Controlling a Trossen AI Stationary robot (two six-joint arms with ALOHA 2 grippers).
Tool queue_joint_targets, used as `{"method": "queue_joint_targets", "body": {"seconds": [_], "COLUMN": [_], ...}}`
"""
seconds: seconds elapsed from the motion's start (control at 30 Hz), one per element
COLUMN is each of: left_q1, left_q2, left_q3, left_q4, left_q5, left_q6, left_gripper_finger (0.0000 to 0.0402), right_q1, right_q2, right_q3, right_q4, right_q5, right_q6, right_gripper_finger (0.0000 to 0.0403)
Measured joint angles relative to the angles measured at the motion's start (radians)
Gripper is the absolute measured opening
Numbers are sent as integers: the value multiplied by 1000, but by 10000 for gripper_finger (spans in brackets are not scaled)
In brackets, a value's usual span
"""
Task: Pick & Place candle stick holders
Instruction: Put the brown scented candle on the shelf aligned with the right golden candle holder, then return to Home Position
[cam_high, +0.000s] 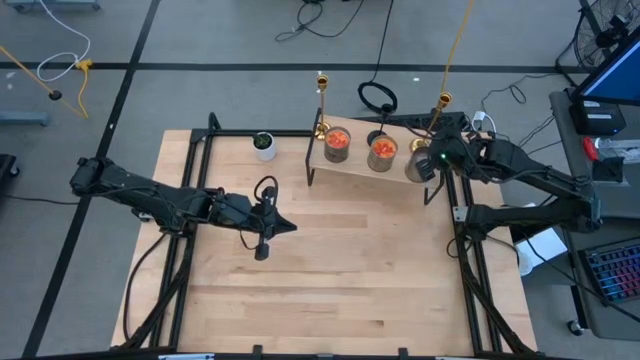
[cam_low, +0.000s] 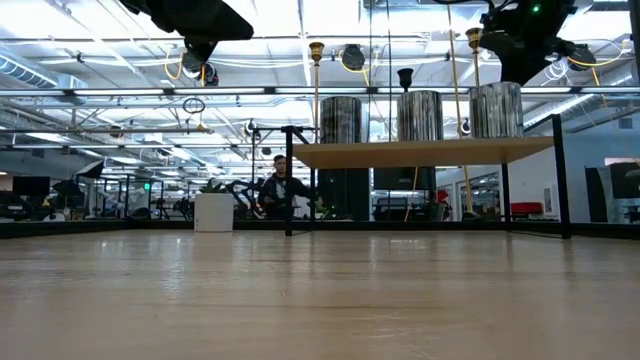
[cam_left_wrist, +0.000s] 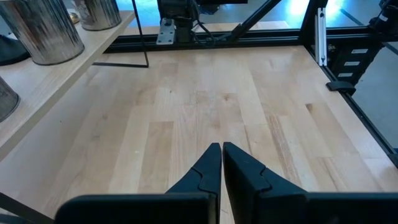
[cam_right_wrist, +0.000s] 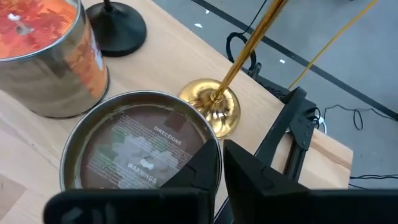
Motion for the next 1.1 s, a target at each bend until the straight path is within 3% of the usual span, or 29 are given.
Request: {"method": "queue_joint_targets", "body": {"seconds": [0.27, 0.63, 0.83, 1.1], "left_q1": [0, 0, 0, 0], "left_q2": [0, 0, -10, -36], "left_q3": [0, 0, 0, 0], "left_q4": [0, -1, 2, -3], "left_q5": [0, 0, 0, -10], "left_q6": [-1, -5, -5, -8], "left_gripper_finger": [24, 24, 24, 24], "right_q1": [-24, -22, 26, 148], "right_q2": [0, -6, -43, -105], "right_q3": [0, 0, -1, -1], "right_q4": [21, 104, 187, 379], "right_q5": [1, -1, -1, -16], "right_q6": [-43, -93, -174, -251], "right_gripper_finger": [35, 99, 112, 95]}}
